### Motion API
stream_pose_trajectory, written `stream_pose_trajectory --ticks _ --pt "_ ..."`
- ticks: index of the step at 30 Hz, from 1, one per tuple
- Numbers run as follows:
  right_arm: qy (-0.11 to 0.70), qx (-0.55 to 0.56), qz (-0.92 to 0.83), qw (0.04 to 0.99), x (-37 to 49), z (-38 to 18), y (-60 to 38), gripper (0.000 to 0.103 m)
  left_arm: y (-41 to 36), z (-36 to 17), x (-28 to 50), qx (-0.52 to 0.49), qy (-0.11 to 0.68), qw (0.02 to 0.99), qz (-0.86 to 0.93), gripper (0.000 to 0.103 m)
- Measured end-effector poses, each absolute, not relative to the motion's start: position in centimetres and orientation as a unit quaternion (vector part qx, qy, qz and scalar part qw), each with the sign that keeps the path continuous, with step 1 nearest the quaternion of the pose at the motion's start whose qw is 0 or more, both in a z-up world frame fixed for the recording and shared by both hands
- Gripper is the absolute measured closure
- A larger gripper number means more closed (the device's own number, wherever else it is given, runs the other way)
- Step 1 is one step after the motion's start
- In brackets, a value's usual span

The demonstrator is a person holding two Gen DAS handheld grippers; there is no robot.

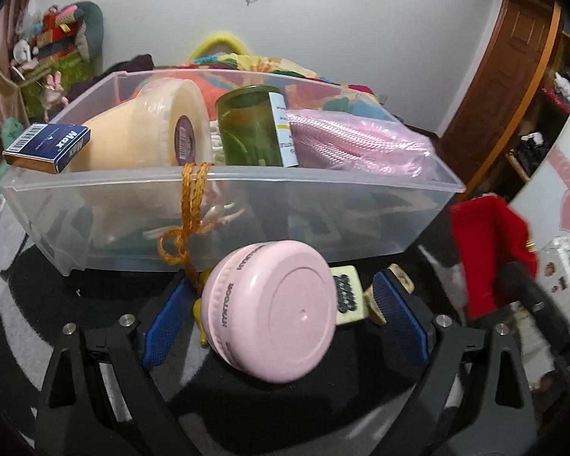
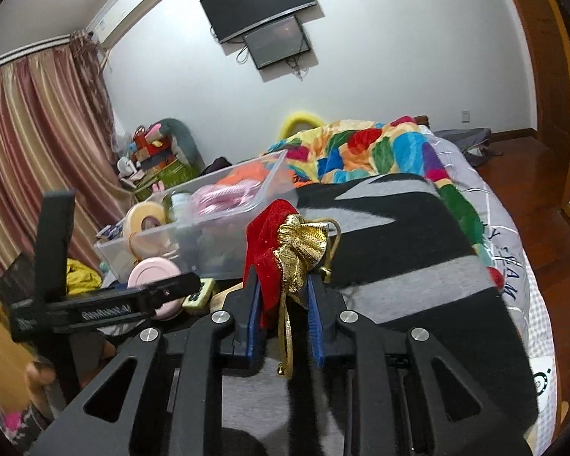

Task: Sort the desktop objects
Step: 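Grasp the red velvet pouch with right tool while left tool reaches the pink round case, then carry the red pouch over the clear box while left tool carries the pink round case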

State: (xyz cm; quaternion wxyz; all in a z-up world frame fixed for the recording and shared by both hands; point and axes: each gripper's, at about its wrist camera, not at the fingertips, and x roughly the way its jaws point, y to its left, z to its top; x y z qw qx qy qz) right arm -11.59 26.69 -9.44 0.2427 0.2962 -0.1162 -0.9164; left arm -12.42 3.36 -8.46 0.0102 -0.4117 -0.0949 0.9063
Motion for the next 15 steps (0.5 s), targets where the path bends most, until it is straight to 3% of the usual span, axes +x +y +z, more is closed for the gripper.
stream_pose_trajectory --ticks 4,8,15 --pt "-0.131 0.289 -0.920 0.229 -11.8 -9.0 28.4 0.084 3.2 -8.2 -11.6 -0.398 -0.089 0.000 0.913 0.034" --pt "-0.143 0.285 -0.922 0.221 -11.8 -8.8 29.5 0.084 3.0 -8.0 -10.3 -0.382 -0.079 0.012 0.920 0.039" --pt "-0.144 0.278 -0.922 0.226 -11.4 -8.3 29.7 0.084 2.5 -7.7 -7.2 -0.371 -0.064 0.013 0.926 0.039"
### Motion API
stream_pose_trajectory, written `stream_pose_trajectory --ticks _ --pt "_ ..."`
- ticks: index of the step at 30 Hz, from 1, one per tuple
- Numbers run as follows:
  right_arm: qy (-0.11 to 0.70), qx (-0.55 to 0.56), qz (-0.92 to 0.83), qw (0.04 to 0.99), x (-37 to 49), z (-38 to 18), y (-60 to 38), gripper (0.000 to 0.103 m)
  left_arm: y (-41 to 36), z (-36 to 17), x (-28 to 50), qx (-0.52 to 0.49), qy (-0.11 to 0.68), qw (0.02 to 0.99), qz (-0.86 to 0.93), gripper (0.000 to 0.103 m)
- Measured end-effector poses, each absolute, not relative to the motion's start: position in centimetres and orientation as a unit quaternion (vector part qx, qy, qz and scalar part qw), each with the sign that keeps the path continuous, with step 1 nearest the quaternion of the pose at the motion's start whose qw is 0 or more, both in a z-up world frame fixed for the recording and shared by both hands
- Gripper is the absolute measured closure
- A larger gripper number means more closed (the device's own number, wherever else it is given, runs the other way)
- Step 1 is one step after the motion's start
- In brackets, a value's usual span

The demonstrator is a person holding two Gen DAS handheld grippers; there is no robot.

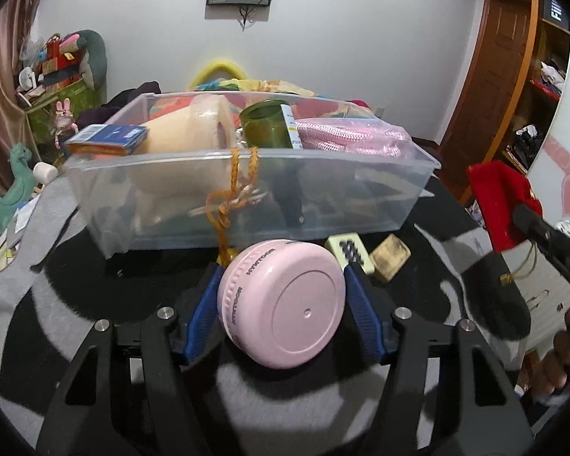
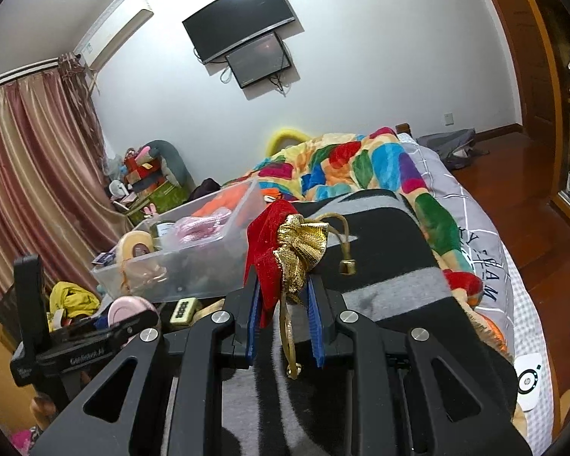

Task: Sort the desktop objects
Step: 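Carry the red pouch over the clear box while left tool carries the pink round case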

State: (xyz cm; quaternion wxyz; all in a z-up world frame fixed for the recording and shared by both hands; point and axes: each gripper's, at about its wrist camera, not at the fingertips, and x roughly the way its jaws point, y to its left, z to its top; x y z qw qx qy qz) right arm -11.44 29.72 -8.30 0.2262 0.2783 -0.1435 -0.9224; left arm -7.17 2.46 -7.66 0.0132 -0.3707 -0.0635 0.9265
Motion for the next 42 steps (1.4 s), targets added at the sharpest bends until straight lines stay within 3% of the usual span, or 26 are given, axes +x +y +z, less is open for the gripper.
stream_pose_trajectory --ticks 15,42 --pt "-0.127 0.272 -0.906 0.297 -10.0 -7.1 26.0 0.084 -3.5 -5.0 -3.3 -0.335 -0.118 -0.009 0.935 0.039" --pt "-0.035 0.234 -0.924 0.301 -15.6 -1.1 17.1 0.083 -7.5 2.8 -8.4 -0.274 -0.099 0.028 0.956 0.039"
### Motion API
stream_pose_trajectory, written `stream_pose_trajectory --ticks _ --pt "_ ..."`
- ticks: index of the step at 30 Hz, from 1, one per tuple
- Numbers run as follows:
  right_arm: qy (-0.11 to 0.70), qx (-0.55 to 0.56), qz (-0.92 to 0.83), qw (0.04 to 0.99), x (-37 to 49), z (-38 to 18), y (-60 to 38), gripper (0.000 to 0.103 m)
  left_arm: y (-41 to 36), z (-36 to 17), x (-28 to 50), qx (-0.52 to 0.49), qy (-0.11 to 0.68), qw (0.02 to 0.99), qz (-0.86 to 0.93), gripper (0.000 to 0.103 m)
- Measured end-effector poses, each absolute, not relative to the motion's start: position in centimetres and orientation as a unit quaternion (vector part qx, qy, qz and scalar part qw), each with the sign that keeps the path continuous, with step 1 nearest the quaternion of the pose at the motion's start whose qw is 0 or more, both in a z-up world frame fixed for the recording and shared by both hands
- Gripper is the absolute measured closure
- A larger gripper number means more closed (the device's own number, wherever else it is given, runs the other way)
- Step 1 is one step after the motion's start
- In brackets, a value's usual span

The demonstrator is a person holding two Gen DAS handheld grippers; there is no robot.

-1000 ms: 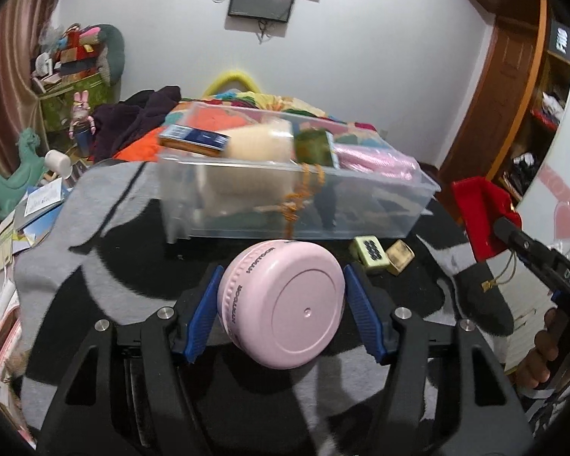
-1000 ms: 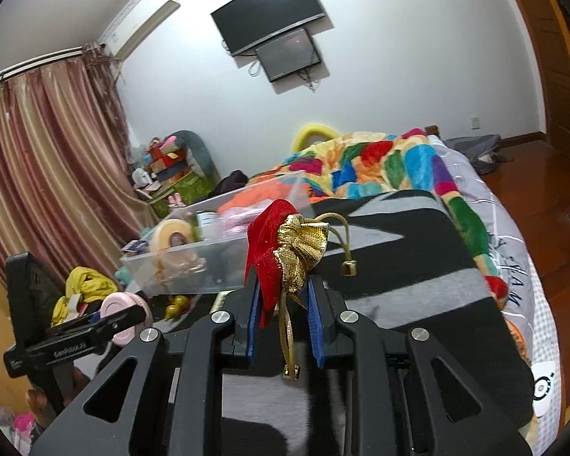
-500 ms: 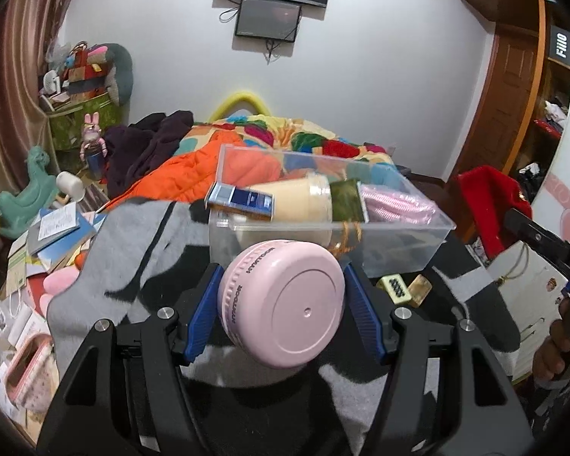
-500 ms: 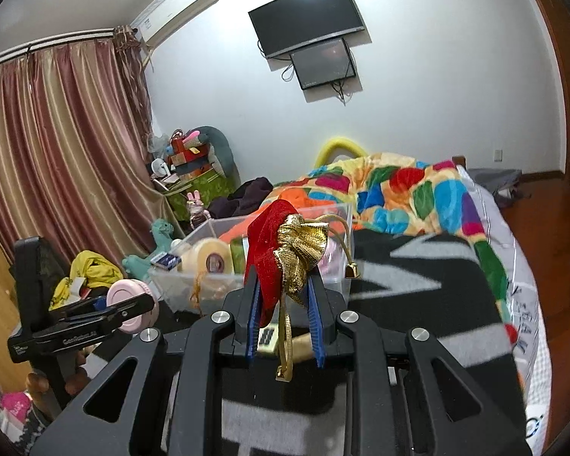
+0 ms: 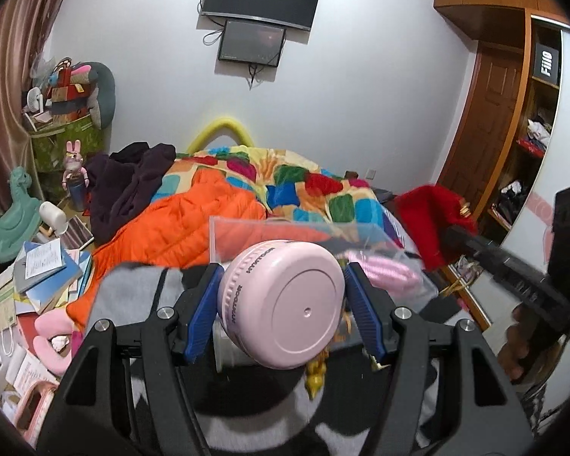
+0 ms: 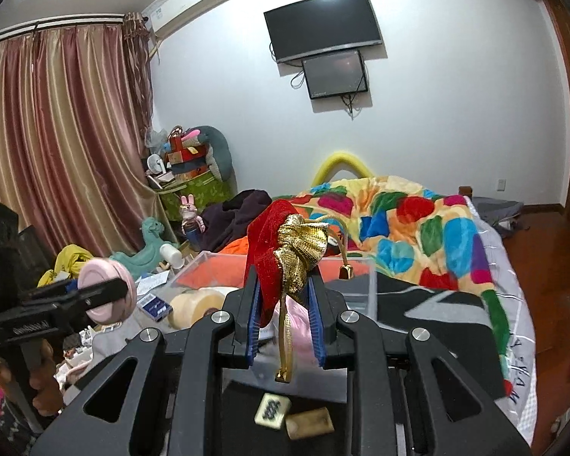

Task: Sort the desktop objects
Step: 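Carry the red pouch over the clear box while left tool carries the pink round case, then open right tool to drop the red pouch in the box while left tool releases the pink case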

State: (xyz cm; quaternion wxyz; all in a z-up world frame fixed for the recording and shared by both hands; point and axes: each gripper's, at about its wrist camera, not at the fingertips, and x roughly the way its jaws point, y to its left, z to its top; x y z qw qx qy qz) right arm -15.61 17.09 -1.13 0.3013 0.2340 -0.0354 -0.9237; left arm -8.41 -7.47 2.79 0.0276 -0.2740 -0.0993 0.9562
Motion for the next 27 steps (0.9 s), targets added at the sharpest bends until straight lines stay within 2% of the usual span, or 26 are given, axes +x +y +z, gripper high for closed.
stream_pose_trajectory --ticks 9,14,22,27 --pt "-0.017 0.287 -0.912 0.294 -19.1 -4.3 12.6 0.083 -8.9 1.1 -13.6 -0.299 -0.135 0.015 0.944 0.039" --pt "-0.001 0.296 -0.912 0.285 -20.0 -5.2 12.7 0.083 -8.4 -0.4 -16.9 -0.330 -0.107 -0.006 0.938 0.039" --pt "-0.027 0.326 -0.901 0.283 -22.2 -7.1 13.2 0.081 -7.6 -1.5 -17.7 -0.324 -0.074 -0.030 0.943 0.039" --pt "-0.015 0.334 -0.900 0.281 -21.9 -7.7 12.4 0.081 -8.1 -2.5 -18.4 -0.337 -0.086 -0.031 0.937 0.039"
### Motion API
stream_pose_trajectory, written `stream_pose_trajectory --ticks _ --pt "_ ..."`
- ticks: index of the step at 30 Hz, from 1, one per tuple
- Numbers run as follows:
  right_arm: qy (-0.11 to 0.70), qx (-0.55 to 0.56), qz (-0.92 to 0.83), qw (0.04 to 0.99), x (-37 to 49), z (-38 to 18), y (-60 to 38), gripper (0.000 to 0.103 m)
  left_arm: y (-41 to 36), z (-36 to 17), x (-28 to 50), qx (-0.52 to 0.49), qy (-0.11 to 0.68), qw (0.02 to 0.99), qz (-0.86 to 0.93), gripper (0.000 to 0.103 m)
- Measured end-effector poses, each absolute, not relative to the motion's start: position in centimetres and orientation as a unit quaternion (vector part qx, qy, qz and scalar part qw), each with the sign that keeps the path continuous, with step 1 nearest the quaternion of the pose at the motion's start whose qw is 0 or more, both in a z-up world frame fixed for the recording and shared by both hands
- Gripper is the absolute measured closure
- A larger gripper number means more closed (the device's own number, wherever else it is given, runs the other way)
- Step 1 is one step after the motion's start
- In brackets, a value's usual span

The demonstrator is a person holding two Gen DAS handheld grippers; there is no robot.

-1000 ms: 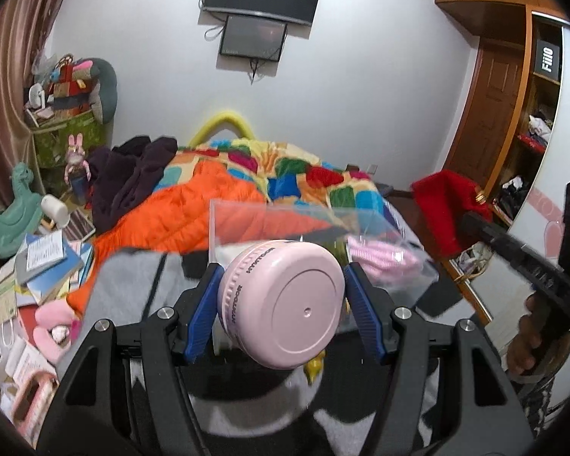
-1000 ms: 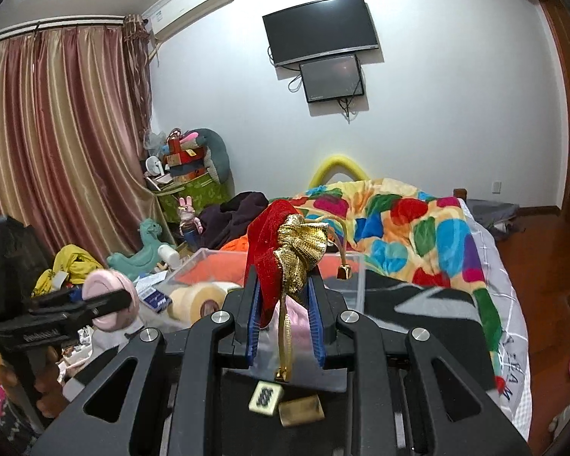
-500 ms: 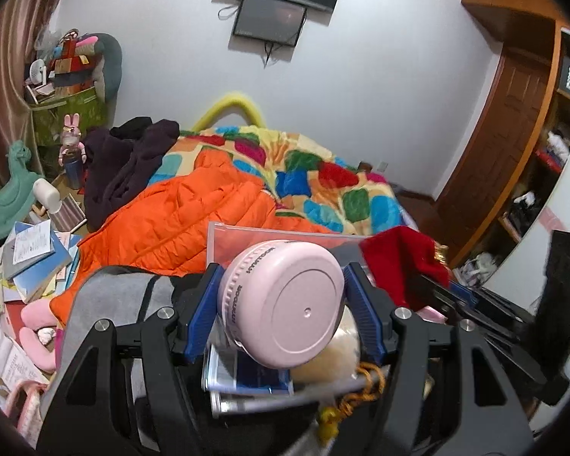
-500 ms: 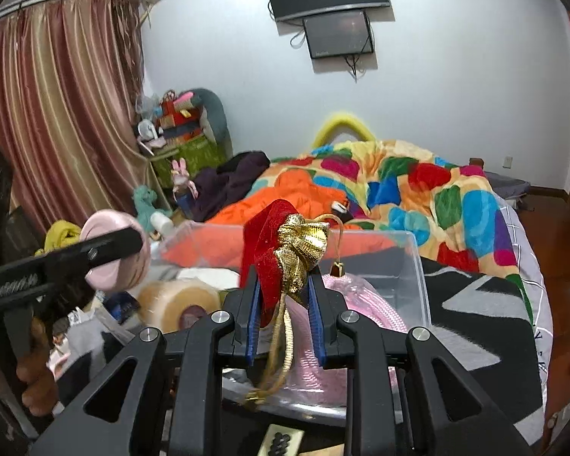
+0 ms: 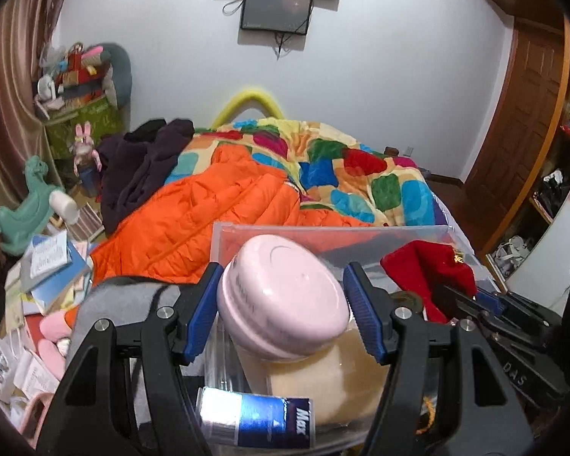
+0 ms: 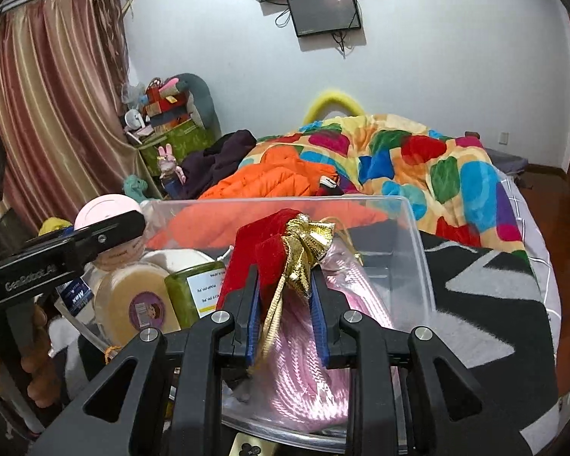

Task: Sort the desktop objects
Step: 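Open right tool to drop the red pouch in the box while left tool releases the pink case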

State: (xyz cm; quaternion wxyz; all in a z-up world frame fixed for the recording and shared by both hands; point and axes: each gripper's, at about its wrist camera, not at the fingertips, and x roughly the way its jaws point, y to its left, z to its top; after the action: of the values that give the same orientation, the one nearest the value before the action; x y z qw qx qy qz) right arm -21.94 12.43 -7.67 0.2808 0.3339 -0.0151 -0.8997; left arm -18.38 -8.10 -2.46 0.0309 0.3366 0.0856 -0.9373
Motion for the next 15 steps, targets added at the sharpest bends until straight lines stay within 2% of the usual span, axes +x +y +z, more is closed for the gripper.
stream_pose_trajectory --ticks 4,9,15 --pt "-0.001 0.334 -0.901 0.277 -21.6 -7.8 11.8 0.080 -7.8 -3.3 -18.5 0.342 0.090 0.030 -0.935 0.039" --pt "-0.001 0.328 -0.902 0.280 -20.8 -7.1 11.9 0.071 -6.9 -3.3 -18.3 0.342 0.065 0.044 -0.936 0.039" --pt "-0.013 0.303 -0.907 0.291 -19.1 -5.6 12.5 0.063 -8.0 -3.0 -18.4 0.353 0.111 0.037 -0.928 0.039"
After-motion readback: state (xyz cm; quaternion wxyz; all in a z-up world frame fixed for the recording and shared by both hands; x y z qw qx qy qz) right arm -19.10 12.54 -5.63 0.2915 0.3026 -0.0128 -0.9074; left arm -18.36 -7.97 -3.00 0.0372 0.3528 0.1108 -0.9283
